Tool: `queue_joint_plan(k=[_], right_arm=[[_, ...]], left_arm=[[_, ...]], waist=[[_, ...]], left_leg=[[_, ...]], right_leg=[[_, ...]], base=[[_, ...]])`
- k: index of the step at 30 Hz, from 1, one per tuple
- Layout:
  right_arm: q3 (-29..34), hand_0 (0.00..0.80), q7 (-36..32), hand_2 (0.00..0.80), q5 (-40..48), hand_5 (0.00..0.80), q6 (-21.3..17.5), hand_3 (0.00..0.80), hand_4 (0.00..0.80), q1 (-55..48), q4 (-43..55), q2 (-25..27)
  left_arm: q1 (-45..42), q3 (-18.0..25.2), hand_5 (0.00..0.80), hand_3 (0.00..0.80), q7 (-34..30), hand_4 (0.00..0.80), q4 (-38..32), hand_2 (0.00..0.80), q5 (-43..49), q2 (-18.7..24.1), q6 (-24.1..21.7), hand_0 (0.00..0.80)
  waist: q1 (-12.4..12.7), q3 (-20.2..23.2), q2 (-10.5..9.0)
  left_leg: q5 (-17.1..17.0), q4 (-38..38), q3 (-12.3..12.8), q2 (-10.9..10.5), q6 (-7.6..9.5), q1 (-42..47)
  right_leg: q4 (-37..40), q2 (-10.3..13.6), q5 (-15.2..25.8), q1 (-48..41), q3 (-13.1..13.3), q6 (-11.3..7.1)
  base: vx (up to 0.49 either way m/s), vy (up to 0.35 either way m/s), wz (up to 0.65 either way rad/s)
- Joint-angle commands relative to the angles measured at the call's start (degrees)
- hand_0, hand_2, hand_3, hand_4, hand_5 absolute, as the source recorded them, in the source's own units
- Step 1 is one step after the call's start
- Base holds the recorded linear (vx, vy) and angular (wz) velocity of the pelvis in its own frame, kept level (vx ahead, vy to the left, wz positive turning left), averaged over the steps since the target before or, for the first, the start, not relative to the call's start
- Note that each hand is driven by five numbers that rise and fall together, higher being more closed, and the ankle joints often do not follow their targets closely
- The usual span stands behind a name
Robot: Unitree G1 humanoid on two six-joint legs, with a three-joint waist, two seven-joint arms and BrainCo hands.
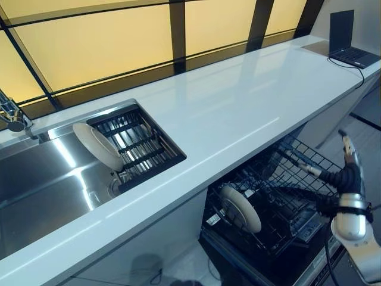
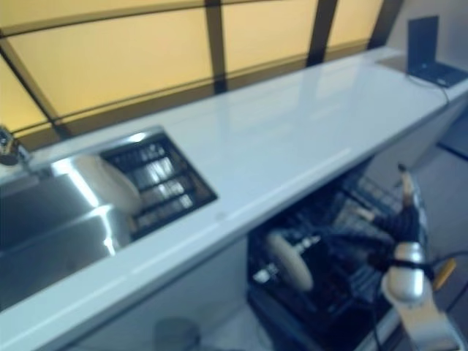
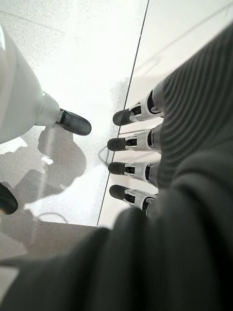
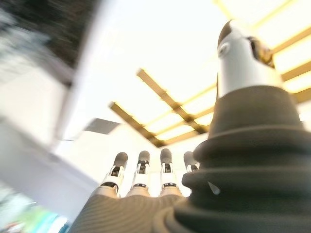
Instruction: Take plates into dishwasher
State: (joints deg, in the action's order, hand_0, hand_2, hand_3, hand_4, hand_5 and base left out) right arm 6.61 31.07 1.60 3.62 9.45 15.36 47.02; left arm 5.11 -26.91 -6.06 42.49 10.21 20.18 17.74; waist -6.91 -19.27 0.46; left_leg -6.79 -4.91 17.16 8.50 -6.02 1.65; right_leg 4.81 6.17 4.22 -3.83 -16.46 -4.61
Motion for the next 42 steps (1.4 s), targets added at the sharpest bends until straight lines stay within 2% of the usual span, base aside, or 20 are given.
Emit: queue_joint_plan(k=[1,6,9,10,14,16,18,19,20,21,22,25,27,29,30,33,35,36,37,42], right_arm=[[1.3,0.000,-1.3,0.000,-1.9,0.000,-2.1,0.000,0.000,9.4,2.5,7.5],[-1.2,0.000,-5.5,0.000,-2.0,0.000,-0.9,0.000,0.000,18.6,2.1,15.2],[-3.5,0.000,-6.9,0.000,0.2,0.000,-1.2,0.000,0.000,22.7,0.6,17.4],[-4.7,0.000,-7.8,0.000,1.2,0.000,-1.5,0.000,0.000,24.8,-0.5,17.8],[-7.0,0.000,-8.5,0.000,0.2,0.000,-3.1,0.000,0.000,28.3,-2.2,16.9],[-8.2,0.000,-8.8,0.000,-1.0,0.000,-3.9,0.000,0.000,29.5,-2.4,16.3],[-9.5,0.000,-9.1,0.000,-2.2,0.000,-4.9,0.000,0.000,30.4,-2.8,15.7],[-10.8,0.000,-9.2,0.000,-2.9,0.000,-5.6,0.000,0.000,31.5,-3.4,15.6],[-12.6,0.000,-9.4,0.000,-3.6,0.000,-5.0,0.000,0.000,33.4,-4.2,15.5],[-13.0,0.000,-9.5,0.000,-3.8,0.000,-5.2,0.000,0.000,33.9,-4.5,15.5],[-14.5,0.000,-9.8,0.000,-4.0,0.000,-4.6,0.000,0.000,35.8,-5.1,16.0],[-16.1,0.000,-10.0,0.000,-2.9,0.000,-4.9,0.000,0.000,37.7,-6.0,16.9],[-16.2,0.000,-10.2,0.000,-3.0,0.000,-5.0,0.000,0.000,37.8,-6.3,16.9],[-16.1,0.000,-10.5,0.000,-2.8,0.000,-4.7,0.000,0.000,37.5,-5.9,16.5],[-16.2,0.000,-10.8,0.000,-3.2,0.000,-4.2,0.000,0.000,37.4,-5.7,15.7],[-16.8,0.000,-11.5,0.000,-2.9,0.000,-3.4,0.000,0.000,37.8,-5.2,14.4],[-17.6,0.000,-12.0,0.000,-2.8,0.000,-3.2,0.000,0.000,38.1,-5.4,13.4],[-18.1,0.000,-12.4,0.000,-1.9,0.000,-3.0,0.000,0.000,38.5,-5.9,13.0],[-18.5,0.000,-13.7,0.000,-0.1,0.000,-1.2,0.000,0.000,38.9,-6.3,12.2],[-18.7,0.000,-14.8,0.000,4.5,0.000,1.3,0.000,0.000,38.5,-8.7,7.7]], left_arm=[[0.8,0.5,0.000,0.000,1.4,0.000,3.8,0.000,-1.6,0.3,-0.9,0.000],[-1.3,1.6,0.000,0.000,1.6,0.000,4.8,0.000,-2.0,1.7,-2.0,0.000],[-1.7,2.5,0.000,0.000,1.9,0.000,5.5,0.000,-2.5,2.5,-2.5,0.000],[-1.8,3.1,0.000,0.000,1.7,0.000,6.0,0.000,-2.6,3.0,-3.0,0.000],[-1.3,3.9,0.000,0.000,1.9,0.000,8.1,0.000,-3.0,3.4,-4.1,0.000],[-0.6,3.8,0.000,0.000,2.4,0.000,10.1,0.000,-3.3,3.5,-5.0,0.000],[-0.2,3.9,0.000,0.000,2.8,0.000,12.2,0.000,-3.4,3.6,-6.2,0.000],[0.0,4.1,0.000,0.000,3.1,0.000,13.3,0.000,-3.4,3.9,-6.6,0.000],[0.6,4.5,0.000,0.000,2.8,0.000,14.4,0.000,-2.6,4.3,-7.0,0.000],[0.7,4.6,0.000,0.000,2.6,0.000,14.8,0.000,-2.4,4.5,-7.2,0.000],[1.5,4.8,0.000,0.000,2.2,0.000,16.9,0.000,-1.7,5.0,-8.3,0.000],[2.8,5.3,0.000,0.000,2.6,0.000,20.6,0.000,-1.7,5.4,-10.2,0.000],[3.5,5.9,0.000,0.000,3.3,0.000,23.1,0.000,-1.2,5.0,-11.1,0.000],[3.7,6.0,0.000,0.000,3.9,0.000,24.0,0.000,-1.1,4.6,-11.3,0.000],[3.7,6.3,0.000,0.000,4.5,0.000,24.5,0.000,-1.2,4.2,-11.4,0.000],[3.7,7.3,0.000,0.000,5.0,0.000,24.9,0.000,-1.4,4.0,-11.4,0.000],[3.8,8.3,0.000,0.000,5.2,0.000,25.4,0.000,-1.3,3.8,-11.6,0.000],[4.0,8.6,0.000,0.000,5.6,0.000,26.0,0.000,-2.0,3.6,-12.0,0.000],[3.8,9.5,0.000,0.000,4.8,0.000,26.5,0.000,-2.2,3.4,-12.9,0.000],[3.0,9.5,0.000,0.000,4.8,0.000,26.9,0.000,-2.0,1.5,-13.9,0.000]], waist=[[2.3,3.7,-2.05],[5.4,4.5,-3.07],[6.9,4.7,-3.82],[7.9,4.6,-4.30],[9.5,4.4,-4.67],[10.3,4.3,-4.49],[10.7,4.1,-3.88],[10.6,3.9,-3.48],[10.2,3.8,-3.09],[10.0,3.6,-3.15],[9.5,3.7,-3.51],[8.4,3.9,-4.71],[7.0,4.1,-5.86],[6.4,4.1,-6.05],[6.4,4.0,-6.35],[6.5,3.8,-6.52],[7.1,4.6,-7.11],[7.5,5.4,-7.30],[8.2,6.6,-7.26],[9.4,8.2,-6.80]], left_leg=[[5.5,-0.1,2.1,-3.8,3.83,0.6],[6.4,0.5,1.5,-5.1,5.45,1.2],[6.7,1.6,0.7,-5.7,6.46,0.7],[7.4,2.9,-0.1,-6.3,7.26,0.0],[8.2,4.7,-2.0,-7.3,8.97,-1.8],[8.4,4.9,-3.3,-7.9,9.97,-2.3],[8.7,4.9,-4.8,-8.1,10.68,-2.3],[8.9,4.8,-5.9,-8.1,10.85,-1.9],[8.8,4.5,-7.3,-8.4,10.81,-1.6],[9.0,4.4,-7.9,-8.6,10.81,-1.3],[9.2,4.3,-9.9,-9.4,10.69,-1.2],[9.8,4.3,-12.8,-10.4,10.30,-1.2],[10.5,3.9,-15.7,-11.4,10.01,-0.6],[10.6,3.6,-17.3,-11.7,9.85,-0.3],[10.7,3.2,-18.3,-11.8,9.65,0.3],[10.7,2.5,-19.5,-11.6,9.47,1.3],[10.5,1.9,-20.3,-11.6,9.31,1.6],[10.1,1.6,-20.4,-11.2,8.76,1.6],[9.6,1.1,-19.9,-10.2,7.69,1.7],[8.5,0.2,-19.1,-8.6,5.86,1.8]], right_leg=[[-4.8,-0.7,-4.7,1.3,0.5,-1.62],[-8.1,1.6,-5.3,0.8,-0.5,-3.19],[-10.9,3.2,-4.8,0.7,-0.6,-4.31],[-13.8,4.6,-3.2,1.1,-0.3,-4.84],[-23.0,7.8,1.6,2.7,1.7,-5.17],[-29.8,9.2,5.8,4.2,3.1,-5.40],[-36.2,9.9,8.1,6.3,5.2,-5.68],[-38.9,9.4,8.7,8.7,6.9,-5.85],[-38.2,7.6,7.9,11.3,8.4,-5.23],[-37.9,7.3,7.2,11.7,8.8,-5.15],[-33.1,6.0,5.7,12.8,9.4,-4.53],[-22.7,3.9,4.4,14.0,10.4,-4.06],[-14.1,0.7,2.8,14.8,12.5,-4.19],[-11.4,-0.9,2.4,15.3,13.1,-4.25],[-10.1,-1.6,2.6,16.1,12.5,-4.32],[-10.3,-2.3,3.2,16.9,12.2,-4.41],[-8.8,-2.5,2.5,13.9,12.4,-3.93],[-7.5,-2.6,2.2,12.1,12.1,-3.70],[-6.0,-2.6,1.0,9.0,11.5,-3.09],[-2.8,-2.7,-1.0,3.9,9.6,-1.71]], base=[[0.155,0.083,0.07],[0.198,0.112,0.18],[0.198,0.140,0.16],[0.160,0.145,0.13],[0.136,0.186,0.19],[0.123,0.242,0.36],[0.130,0.208,0.31],[0.173,0.140,0.34],[0.163,0.073,0.42],[0.215,-0.015,0.82],[0.184,-0.052,0.67],[0.207,-0.131,0.75],[0.233,-0.173,0.84],[0.185,-0.152,0.83],[0.170,-0.170,0.94],[0.139,-0.209,0.87],[0.122,-0.282,1.14],[0.128,-0.341,1.30],[0.117,-0.274,0.98],[0.052,-0.135,0.26]])
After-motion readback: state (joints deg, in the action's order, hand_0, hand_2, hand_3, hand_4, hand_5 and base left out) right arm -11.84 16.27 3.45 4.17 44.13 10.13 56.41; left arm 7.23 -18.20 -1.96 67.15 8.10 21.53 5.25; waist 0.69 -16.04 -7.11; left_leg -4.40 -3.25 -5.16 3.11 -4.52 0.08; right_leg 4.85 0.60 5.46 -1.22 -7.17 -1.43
